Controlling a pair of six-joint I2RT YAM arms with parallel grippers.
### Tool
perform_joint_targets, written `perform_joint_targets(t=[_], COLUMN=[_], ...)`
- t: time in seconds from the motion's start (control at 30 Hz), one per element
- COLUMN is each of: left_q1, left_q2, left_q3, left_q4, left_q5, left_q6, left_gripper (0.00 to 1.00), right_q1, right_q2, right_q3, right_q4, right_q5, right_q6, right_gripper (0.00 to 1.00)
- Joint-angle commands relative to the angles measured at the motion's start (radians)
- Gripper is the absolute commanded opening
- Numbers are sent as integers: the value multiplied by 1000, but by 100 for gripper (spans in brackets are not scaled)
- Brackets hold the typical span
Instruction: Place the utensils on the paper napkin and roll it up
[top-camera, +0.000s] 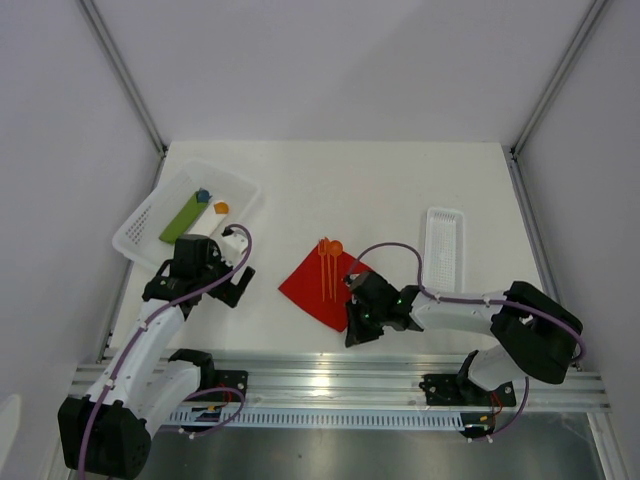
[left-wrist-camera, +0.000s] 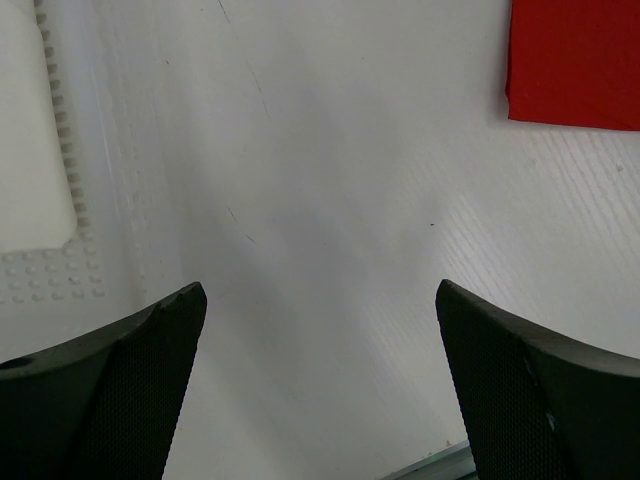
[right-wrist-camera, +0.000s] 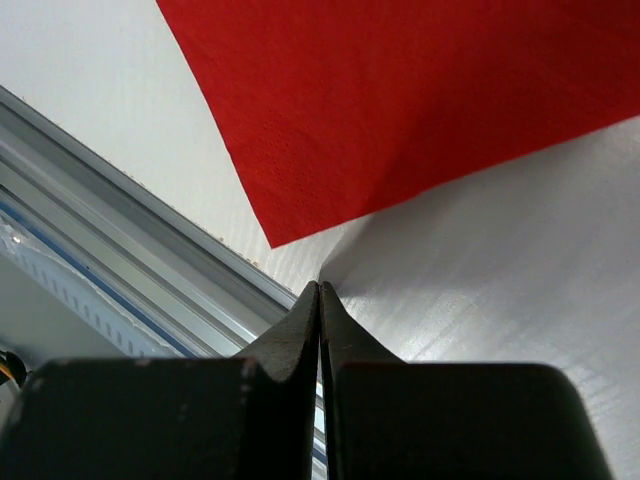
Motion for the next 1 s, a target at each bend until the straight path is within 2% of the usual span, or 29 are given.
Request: perform_joint_targets(t=[0.0,0.97], left_q1=[-6,-6], left_q2=[-3,0], left_q3=[-3,2], left_q4=[17,13], left_q5=[4,3], left_q6=[1,1], left_gripper=[100,99], right_q1=[4,4], right_q2=[28,2], right_q3=[32,121], right_q4=[24,57], right_q5=[10,132], right_q6=[-7,6], right_gripper=[0,0])
